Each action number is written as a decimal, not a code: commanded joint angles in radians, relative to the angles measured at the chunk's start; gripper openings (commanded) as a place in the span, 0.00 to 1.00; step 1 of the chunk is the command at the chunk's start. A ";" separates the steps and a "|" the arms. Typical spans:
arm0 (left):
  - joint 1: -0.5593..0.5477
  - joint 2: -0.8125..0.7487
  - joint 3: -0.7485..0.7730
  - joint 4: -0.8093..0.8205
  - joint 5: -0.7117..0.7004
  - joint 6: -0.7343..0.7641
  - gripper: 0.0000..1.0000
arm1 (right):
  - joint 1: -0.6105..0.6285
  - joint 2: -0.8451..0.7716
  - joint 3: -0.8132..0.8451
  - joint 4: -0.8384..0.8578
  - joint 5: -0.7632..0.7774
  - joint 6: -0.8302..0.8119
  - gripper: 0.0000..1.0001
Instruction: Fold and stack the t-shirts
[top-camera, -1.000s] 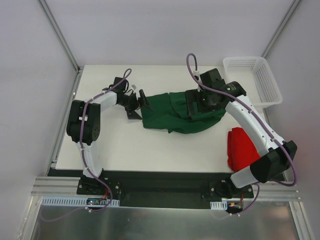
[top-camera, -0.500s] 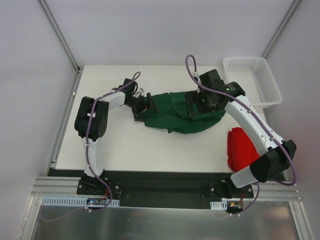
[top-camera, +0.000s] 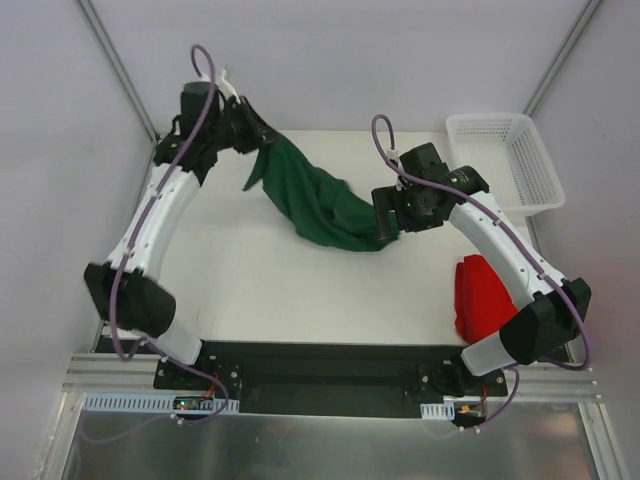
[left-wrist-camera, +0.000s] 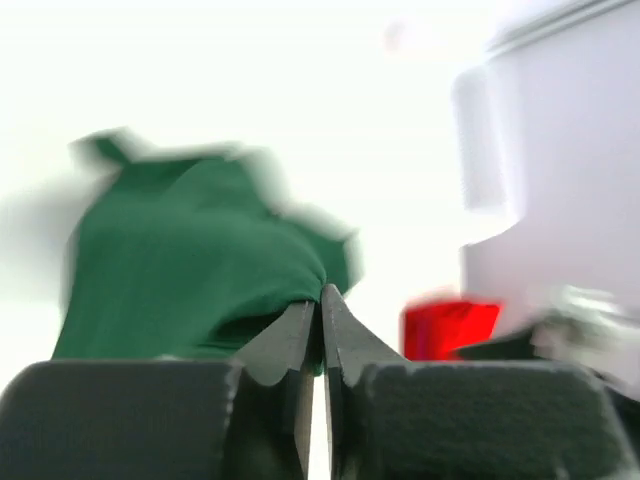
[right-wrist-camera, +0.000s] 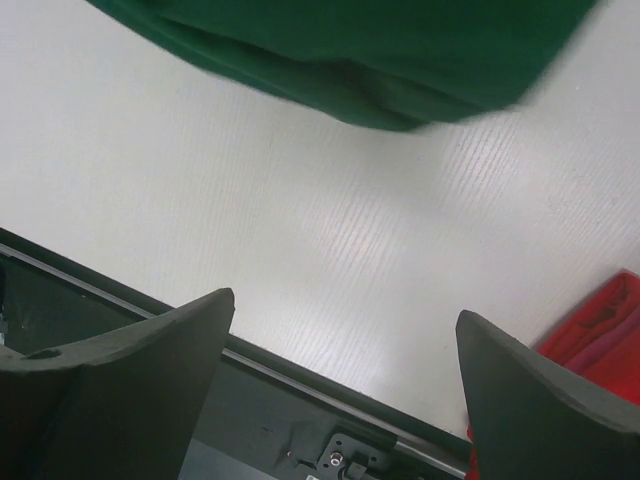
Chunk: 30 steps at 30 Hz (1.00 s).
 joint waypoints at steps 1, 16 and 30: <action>-0.032 -0.291 0.112 0.043 -0.249 0.068 0.42 | -0.003 0.002 0.018 -0.018 -0.023 0.007 0.96; 0.198 -0.166 -0.079 -0.059 0.029 -0.046 0.99 | 0.000 0.039 0.024 -0.021 -0.106 0.043 0.96; 0.230 0.374 0.365 -0.561 -0.130 0.146 0.99 | -0.001 -0.013 -0.039 -0.036 -0.097 0.034 0.96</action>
